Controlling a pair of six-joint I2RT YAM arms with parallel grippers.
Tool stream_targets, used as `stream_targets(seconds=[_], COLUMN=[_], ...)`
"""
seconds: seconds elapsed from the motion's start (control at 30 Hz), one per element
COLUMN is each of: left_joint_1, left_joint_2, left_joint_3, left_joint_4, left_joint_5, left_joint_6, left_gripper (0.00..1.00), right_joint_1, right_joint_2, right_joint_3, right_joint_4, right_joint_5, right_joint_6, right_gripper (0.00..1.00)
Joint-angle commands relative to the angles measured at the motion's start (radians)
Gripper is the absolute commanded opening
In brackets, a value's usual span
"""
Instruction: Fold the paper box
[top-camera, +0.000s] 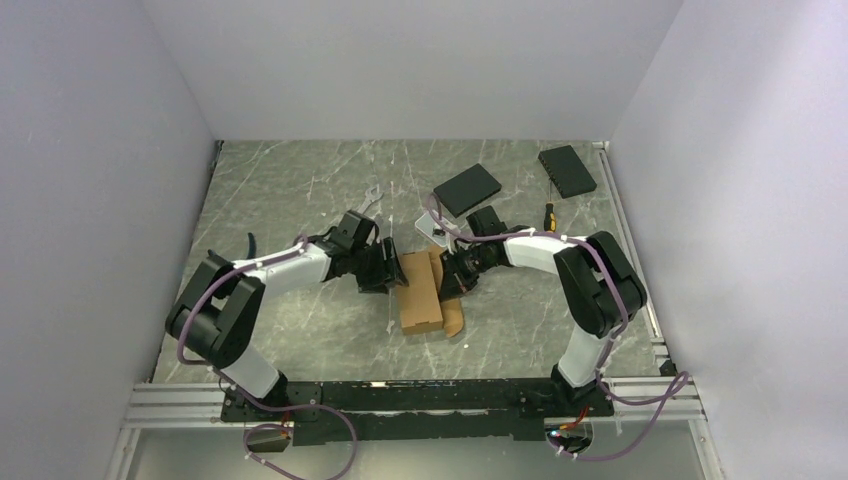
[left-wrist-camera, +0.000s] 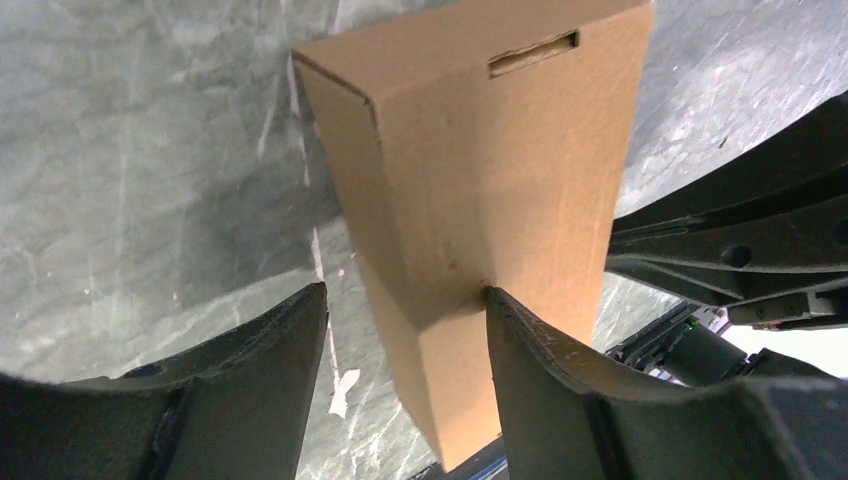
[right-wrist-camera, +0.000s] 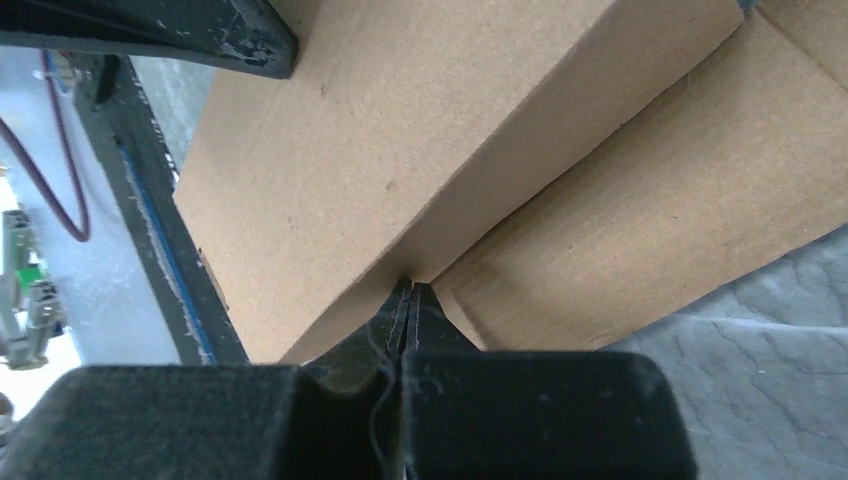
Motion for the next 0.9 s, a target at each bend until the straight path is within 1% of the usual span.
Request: stream_targets(seconds=[0.0,0.13,0.3,0.37,0.43,0.5,0.57,0.6,0.63,0.73,0.77,0.83,0.87], left_joint_1=[0.008,0.016,0.035,0.047,0.057,0.061,0.062,0.062,0.062,0.062,0.062,0.062,0.062], left_joint_2=[0.053,0.093,0.076,0.047,0.015,-0.025,-0.075,-0.106,-0.139,-0.248,-0.292,-0.395,-0.442], left_joint_3=[0.064,0.092,0.125,0.134,0.140,0.142,0.131,0.120,0.108,0.054,0.028,-0.035,-0.073], left_joint_4=[-0.036,-0.045,-0.093,-0.117,-0.138,-0.154,-0.160,-0.157,-0.154,-0.139,-0.130,-0.097,-0.072], left_joint_5=[-0.006,0.011,-0.012,-0.027,-0.042,-0.058,-0.073,-0.079,-0.086,-0.108,-0.112,-0.104,-0.100], left_joint_6=[0.066,0.091,0.113,0.125,0.134,0.144,0.149,0.149,0.148,0.131,0.121,0.093,0.075], left_gripper=[0.63,0.63,0.65,0.66,0.70,0.76,0.80,0.82,0.83,0.86,0.89,0.95,0.98], right_joint_1=[0.004,0.003,-0.012,-0.019,-0.021,-0.024,-0.026,-0.026,-0.026,-0.026,-0.026,-0.025,-0.025], right_joint_2=[0.005,-0.005,-0.041,-0.101,-0.183,-0.278,-0.381,-0.452,-0.503,-0.668,-0.718,-0.774,-0.771], right_joint_3=[0.021,0.020,0.065,0.065,0.055,0.036,-0.003,-0.034,-0.073,-0.234,-0.292,-0.373,-0.384], right_joint_4=[0.088,0.091,-0.017,-0.041,-0.069,-0.101,-0.117,-0.123,-0.131,-0.163,-0.160,-0.177,-0.215], right_joint_5=[-0.097,-0.097,0.045,0.119,0.180,0.204,0.172,0.124,0.070,-0.117,-0.158,-0.203,-0.211], right_joint_6=[0.082,0.080,-0.029,-0.086,-0.187,-0.292,-0.417,-0.492,-0.577,-0.922,-1.018,-1.192,-1.268], right_gripper=[0.02,0.03,0.04,0.05,0.06,0.11,0.22,0.30,0.43,0.91,0.98,1.00,0.99])
